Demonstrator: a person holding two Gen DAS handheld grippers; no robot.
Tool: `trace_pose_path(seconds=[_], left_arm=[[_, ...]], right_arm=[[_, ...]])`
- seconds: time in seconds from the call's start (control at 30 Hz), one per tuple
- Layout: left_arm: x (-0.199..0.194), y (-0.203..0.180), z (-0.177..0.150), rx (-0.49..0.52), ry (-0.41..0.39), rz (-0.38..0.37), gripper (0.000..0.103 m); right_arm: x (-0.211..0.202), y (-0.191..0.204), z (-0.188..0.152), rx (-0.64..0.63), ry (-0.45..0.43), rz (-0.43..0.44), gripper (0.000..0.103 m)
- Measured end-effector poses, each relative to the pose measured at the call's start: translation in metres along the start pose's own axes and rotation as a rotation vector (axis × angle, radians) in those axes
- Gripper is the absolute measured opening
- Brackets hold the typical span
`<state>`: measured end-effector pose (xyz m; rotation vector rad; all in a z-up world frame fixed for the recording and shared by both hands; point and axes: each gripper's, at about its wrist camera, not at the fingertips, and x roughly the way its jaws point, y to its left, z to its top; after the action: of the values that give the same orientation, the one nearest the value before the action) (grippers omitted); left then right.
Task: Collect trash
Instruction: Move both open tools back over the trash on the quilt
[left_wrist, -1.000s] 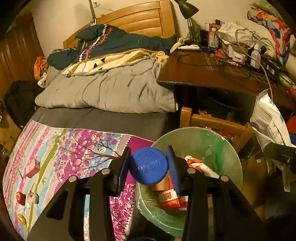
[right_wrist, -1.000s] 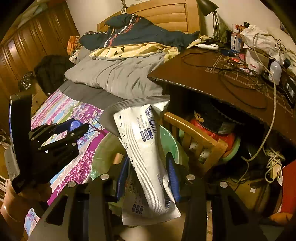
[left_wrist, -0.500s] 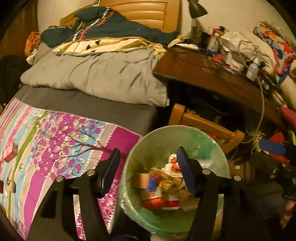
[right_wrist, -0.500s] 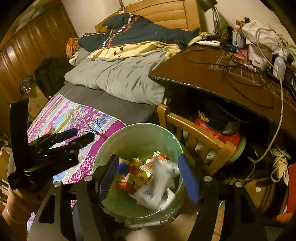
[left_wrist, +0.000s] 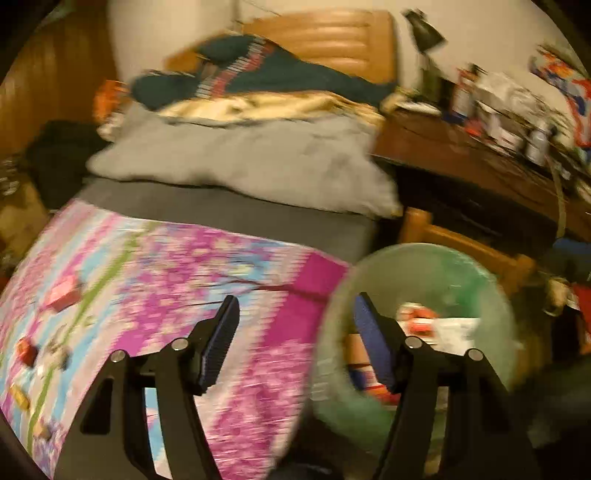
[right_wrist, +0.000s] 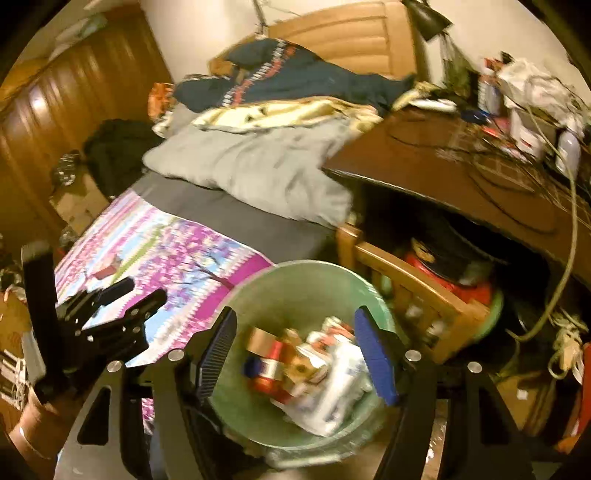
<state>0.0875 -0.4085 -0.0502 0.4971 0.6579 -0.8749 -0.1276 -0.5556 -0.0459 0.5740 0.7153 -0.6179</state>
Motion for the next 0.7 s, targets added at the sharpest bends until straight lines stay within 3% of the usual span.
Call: trace_pose_path(seconds=[0.13,0.4,0.63,0.7], left_arm=[[-0.016,0.06,-0.033,-0.08,-0.028,0.172,0.066],[-0.061,0.208,-0.12,-0.37,0.002,0.538,0.069],[-0.101,0.303,-0.201,-0.578,0.069,0.729,0.072],[-0.108,0.323,-0.219,-0.622,0.086,0.764,0.077]], right_arm=[[0.01,0.041,-0.002,-0.059,-0.047,0.031,0.068],[0.034,0.173,-0.011,-0.292,-0.167,0.149,0.07],[0.06,0.295,-0.033,-0.52,-0.19,0.275,0.076],[0.073,0.328,-0.042,-0.574,-0.17,0.317,0.083]])
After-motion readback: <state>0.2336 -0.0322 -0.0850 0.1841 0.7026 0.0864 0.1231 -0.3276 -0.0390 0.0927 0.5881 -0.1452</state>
